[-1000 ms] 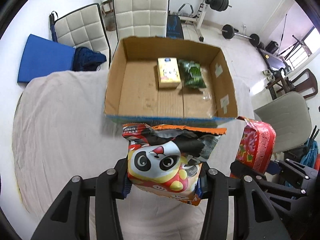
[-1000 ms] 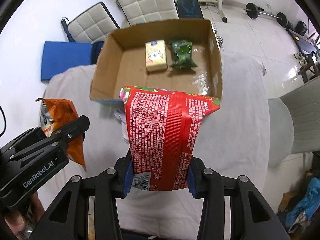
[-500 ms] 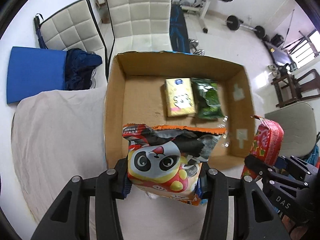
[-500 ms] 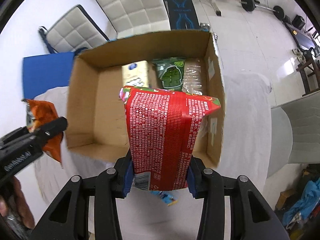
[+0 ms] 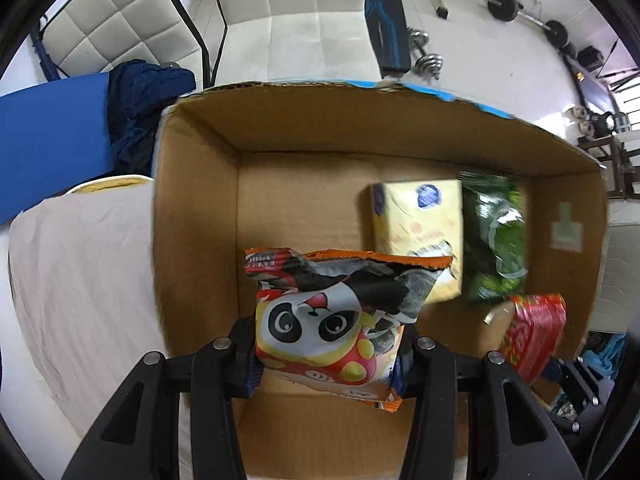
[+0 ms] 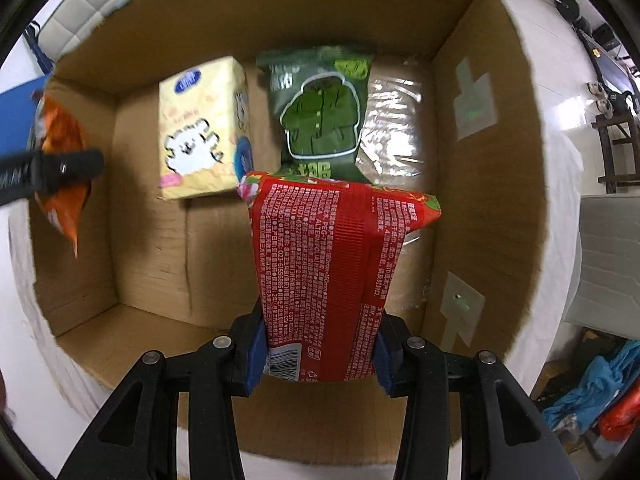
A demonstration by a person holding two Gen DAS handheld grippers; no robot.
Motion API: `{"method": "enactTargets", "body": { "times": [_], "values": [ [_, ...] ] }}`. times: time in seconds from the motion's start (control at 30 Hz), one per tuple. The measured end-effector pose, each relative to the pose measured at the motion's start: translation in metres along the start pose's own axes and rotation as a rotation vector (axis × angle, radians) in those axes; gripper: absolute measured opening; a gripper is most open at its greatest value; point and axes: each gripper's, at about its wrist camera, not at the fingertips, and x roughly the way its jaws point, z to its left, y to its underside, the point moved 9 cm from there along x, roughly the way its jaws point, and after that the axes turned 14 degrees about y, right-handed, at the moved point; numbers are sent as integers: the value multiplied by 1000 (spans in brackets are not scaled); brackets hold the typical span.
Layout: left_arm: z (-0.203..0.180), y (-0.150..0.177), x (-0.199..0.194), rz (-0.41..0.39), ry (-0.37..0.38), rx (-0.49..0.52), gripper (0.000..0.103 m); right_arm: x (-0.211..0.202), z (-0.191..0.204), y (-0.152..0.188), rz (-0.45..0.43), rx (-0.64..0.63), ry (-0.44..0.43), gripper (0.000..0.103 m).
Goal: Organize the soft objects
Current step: 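Carry both bags into the box and open both tools to release them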
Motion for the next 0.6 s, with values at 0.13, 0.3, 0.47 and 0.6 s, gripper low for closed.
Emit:
{"method": "enactTargets", "body": {
  "times": [0.13,0.3,0.47,0.6],
  "values": [
    [5,-9,19,37,-4,-7,44,14,4,2,28,-23,11,46],
    [8,-16,31,56,-12,-8,45,29,7,5,64,-59,29,47],
    [10,-17,36,87,-19,-32,46,33,11,4,92,-81,49,56],
    [11,-14,35,93,2,-50,48,23,11,-1,77,-73,48,68]
  ]
}}
